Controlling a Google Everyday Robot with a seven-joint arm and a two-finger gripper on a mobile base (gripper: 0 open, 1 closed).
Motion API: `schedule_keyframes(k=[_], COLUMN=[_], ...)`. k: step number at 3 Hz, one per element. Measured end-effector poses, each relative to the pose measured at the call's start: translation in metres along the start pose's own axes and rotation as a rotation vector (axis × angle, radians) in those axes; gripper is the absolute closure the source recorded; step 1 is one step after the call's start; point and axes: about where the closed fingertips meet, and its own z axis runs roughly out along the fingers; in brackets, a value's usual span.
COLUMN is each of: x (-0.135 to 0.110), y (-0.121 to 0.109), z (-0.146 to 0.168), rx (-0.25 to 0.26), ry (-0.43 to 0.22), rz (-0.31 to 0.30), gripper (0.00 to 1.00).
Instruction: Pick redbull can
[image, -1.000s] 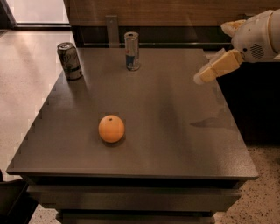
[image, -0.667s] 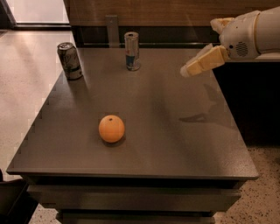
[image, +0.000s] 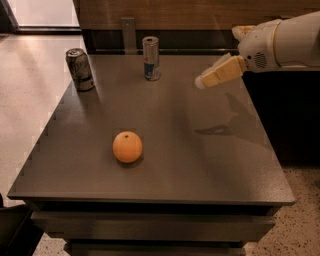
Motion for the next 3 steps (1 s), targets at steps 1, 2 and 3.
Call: schedule_keyframes(k=[1, 2, 3], x=[0.000, -0.002, -0.001], y=[0.004, 0.004, -0.008], z=[0.043, 0.072, 0.096], rx=[0.033, 0.041, 0.046], ry=[-0.005, -0.019, -0.063], rz=[0.032, 0.043, 0.059], gripper=[0.00, 0.00, 0.00])
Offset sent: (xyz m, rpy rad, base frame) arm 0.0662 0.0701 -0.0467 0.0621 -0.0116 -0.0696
